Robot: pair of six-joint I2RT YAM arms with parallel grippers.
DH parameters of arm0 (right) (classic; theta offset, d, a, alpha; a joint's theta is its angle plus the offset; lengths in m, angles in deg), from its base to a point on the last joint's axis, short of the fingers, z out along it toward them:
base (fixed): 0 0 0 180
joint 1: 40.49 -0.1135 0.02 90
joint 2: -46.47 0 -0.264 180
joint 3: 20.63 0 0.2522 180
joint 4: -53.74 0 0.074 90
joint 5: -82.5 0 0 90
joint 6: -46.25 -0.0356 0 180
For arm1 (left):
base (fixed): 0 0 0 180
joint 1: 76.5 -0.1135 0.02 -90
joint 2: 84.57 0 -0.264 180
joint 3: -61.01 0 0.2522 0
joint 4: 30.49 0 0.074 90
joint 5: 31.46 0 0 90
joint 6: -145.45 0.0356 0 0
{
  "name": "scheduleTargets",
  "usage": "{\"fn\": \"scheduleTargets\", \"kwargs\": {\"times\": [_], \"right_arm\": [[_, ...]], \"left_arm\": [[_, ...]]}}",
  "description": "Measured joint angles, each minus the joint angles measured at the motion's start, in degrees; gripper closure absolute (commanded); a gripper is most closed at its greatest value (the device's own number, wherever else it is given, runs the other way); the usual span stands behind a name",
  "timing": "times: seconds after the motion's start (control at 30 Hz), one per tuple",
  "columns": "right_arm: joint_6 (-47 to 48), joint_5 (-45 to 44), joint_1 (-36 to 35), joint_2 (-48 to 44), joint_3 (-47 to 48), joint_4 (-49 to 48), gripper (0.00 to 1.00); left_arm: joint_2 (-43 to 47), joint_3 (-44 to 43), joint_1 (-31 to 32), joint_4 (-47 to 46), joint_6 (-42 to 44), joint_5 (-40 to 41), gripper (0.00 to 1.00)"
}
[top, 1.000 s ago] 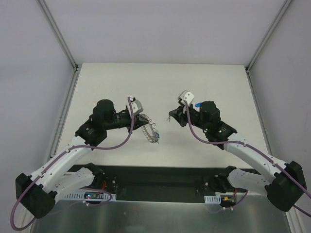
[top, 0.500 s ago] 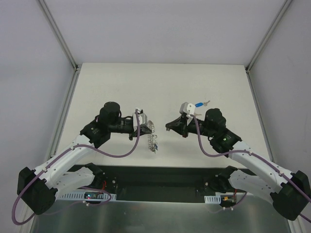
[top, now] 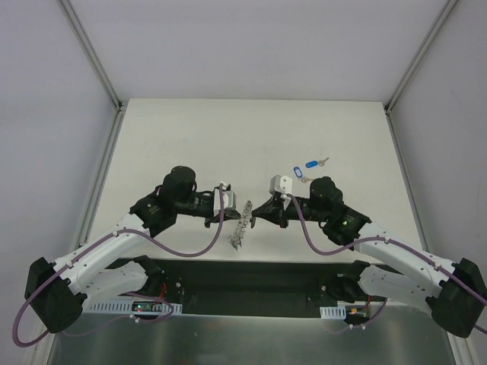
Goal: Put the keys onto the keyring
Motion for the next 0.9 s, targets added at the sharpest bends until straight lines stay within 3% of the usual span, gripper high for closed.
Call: {"fn": "scheduleTargets", "kwargs": {"times": [0.9], "right_arm": [[4.04,-7.48,-5.60,-0.37,-1.18,-0.13,0.99]], "left_arm": [[0.74,0.52,1.44,0.11,0.85,1.07,1.00]]}}
